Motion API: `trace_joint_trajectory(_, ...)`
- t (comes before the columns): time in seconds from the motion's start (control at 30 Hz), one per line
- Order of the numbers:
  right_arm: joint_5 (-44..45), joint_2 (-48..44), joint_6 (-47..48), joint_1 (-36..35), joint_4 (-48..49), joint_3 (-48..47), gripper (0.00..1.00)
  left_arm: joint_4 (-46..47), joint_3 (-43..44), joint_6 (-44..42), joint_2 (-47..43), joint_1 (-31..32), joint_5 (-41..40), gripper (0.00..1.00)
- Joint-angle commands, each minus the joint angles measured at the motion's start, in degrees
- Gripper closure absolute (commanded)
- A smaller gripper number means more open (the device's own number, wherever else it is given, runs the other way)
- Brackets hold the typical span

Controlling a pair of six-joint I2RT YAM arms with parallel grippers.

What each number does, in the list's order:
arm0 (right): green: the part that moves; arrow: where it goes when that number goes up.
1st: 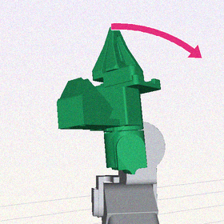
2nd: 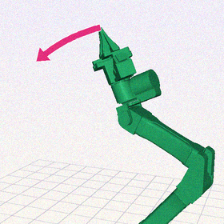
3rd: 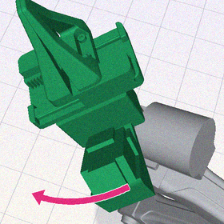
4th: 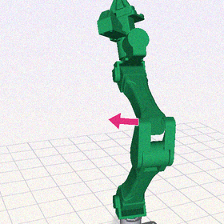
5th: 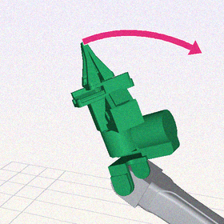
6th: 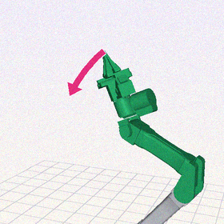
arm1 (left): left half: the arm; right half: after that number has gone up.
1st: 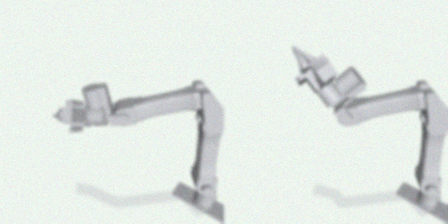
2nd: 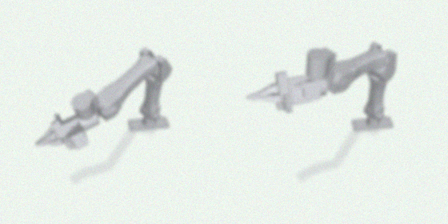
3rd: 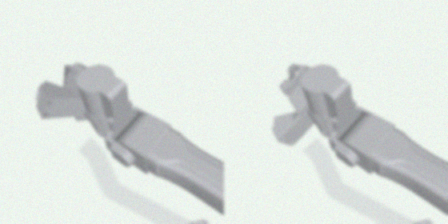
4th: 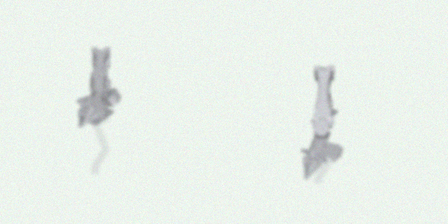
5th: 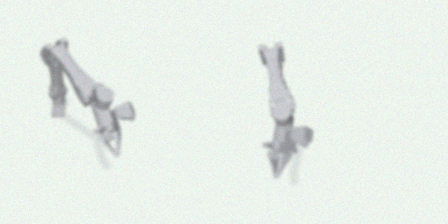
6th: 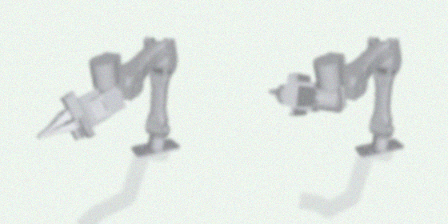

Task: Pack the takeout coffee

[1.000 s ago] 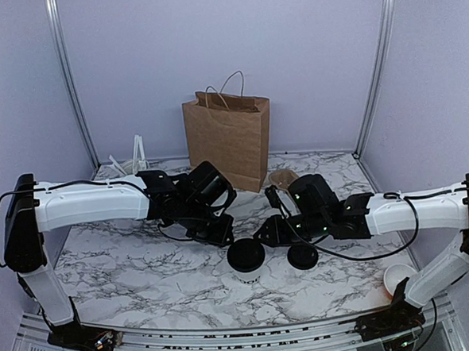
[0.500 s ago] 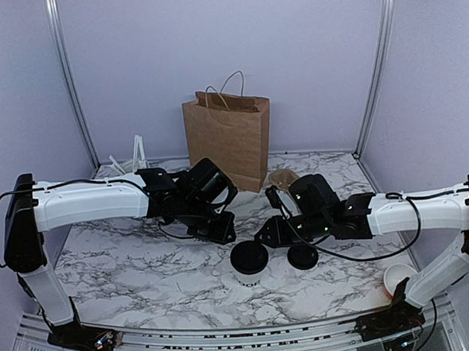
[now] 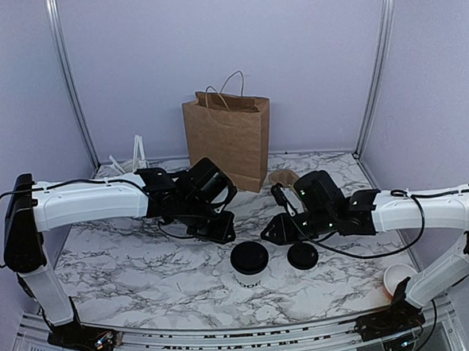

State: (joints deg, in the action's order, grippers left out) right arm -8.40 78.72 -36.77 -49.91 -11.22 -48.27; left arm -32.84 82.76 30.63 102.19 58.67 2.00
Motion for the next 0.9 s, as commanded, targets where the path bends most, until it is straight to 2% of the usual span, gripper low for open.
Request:
trace_joint_trajectory(0.0,0.52,-1.75,1.84,0.91,-2.37,-2.87,0.72,-0.93,-0.91,0.38,-2.79,0.25,-1.04,0.78)
trace_joint_trajectory(0.17,-1.54,-3.37,3.16,1.31,-4.24,-1.90,0.71,-0.77,-3.20,1.59,-4.65,0.04,-0.06,0.78)
trace_joint_trajectory(0.23,-2.72,-4.51,3.63,3.57,-4.69,-0.73,0.70,-0.09,-4.78,2.09,-5.67,-0.06,0.97,0.78)
trace_joint_trajectory(0.53,-11.68,-5.66,5.90,3.87,-4.60,2.88,0.67,5.26,-11.56,5.40,-8.84,0.25,7.14,0.78)
trace_joint_trajectory(0.87,-13.61,-4.48,5.45,3.08,-2.92,4.09,0.66,8.38,-15.84,7.99,-11.67,1.41,8.89,0.77)
